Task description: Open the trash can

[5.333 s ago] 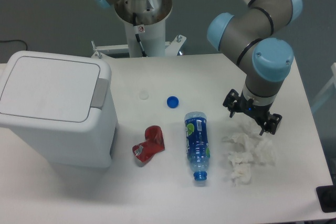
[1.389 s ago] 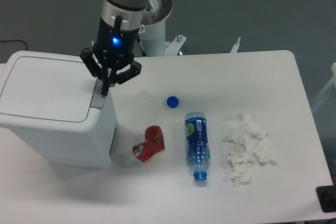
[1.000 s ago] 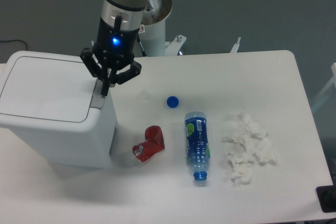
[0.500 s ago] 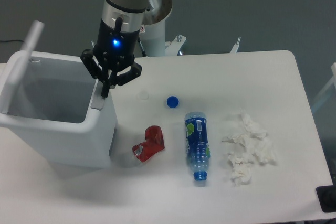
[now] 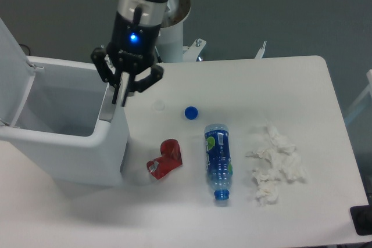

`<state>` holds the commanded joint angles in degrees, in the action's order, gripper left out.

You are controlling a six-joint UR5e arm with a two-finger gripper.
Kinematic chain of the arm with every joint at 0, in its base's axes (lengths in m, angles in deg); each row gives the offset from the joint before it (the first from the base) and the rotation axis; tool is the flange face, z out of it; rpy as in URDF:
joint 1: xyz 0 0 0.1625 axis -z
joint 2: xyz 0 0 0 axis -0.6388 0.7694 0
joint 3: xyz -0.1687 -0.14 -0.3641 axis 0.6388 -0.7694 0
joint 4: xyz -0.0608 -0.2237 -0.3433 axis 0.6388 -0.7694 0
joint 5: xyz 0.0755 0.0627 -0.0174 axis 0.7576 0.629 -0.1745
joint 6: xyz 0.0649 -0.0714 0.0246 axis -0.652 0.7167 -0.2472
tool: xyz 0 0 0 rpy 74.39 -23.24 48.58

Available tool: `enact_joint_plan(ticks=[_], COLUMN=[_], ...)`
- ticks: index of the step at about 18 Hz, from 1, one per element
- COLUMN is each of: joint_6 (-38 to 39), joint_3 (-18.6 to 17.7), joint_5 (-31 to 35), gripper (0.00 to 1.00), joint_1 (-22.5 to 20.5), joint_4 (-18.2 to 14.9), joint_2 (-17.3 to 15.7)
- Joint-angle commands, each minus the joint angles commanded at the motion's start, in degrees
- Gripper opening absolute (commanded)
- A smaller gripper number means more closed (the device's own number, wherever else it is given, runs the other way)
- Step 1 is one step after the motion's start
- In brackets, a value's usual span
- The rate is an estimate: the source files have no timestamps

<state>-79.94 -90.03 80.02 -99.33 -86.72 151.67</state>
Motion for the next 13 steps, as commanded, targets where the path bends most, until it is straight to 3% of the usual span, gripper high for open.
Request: enact_joint_plan(ticks=[3,7,9,13], joint_6=[-2.0,-10.0,-13.6,-22.6], joint_3=[-0.4,-4.1,-3.9,-1.6], joint_5=[0.6,5.2,6.2,14.0], gripper=[1.00,1.00,1.00,1.00], joint_1=[-3.9,-8.8,-11.2,-11.7], joint_4=[0.2,1.0,2.2,4.5], joint_2=[0.0,0.4,3.8,11.2])
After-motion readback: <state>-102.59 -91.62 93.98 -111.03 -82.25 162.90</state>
